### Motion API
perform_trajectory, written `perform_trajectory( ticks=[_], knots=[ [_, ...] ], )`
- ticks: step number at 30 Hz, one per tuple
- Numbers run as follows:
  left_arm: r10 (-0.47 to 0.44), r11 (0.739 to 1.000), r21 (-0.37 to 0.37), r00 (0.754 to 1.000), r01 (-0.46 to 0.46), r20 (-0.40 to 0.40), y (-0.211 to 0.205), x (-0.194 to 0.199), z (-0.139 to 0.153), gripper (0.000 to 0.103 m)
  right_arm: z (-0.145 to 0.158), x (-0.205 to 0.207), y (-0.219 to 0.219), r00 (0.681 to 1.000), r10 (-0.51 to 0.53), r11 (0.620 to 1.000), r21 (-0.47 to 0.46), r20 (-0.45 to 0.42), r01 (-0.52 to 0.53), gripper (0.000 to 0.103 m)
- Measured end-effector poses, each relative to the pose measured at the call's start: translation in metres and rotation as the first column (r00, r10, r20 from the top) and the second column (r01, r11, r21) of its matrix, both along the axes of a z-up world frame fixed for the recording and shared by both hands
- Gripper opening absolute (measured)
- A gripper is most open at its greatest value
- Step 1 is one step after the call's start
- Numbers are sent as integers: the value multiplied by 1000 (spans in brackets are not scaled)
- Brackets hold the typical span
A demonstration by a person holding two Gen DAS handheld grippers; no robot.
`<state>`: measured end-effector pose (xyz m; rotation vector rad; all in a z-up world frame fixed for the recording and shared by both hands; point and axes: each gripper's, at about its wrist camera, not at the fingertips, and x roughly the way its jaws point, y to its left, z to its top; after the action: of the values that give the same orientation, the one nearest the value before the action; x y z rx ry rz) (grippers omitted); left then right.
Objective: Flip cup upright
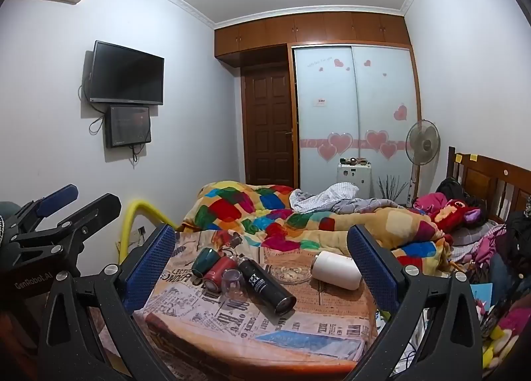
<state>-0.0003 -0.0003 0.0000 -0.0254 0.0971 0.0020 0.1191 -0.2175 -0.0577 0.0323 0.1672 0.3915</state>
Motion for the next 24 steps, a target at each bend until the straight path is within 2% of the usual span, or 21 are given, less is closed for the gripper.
perform_trajectory(
  ticks=[24],
  knots=[
    [14, 1000, -7, 1000, -14, -19, -1, 6, -9, 103, -3, -2, -1, 1000, 2, 1000, -4, -6, -2, 103]
  ],
)
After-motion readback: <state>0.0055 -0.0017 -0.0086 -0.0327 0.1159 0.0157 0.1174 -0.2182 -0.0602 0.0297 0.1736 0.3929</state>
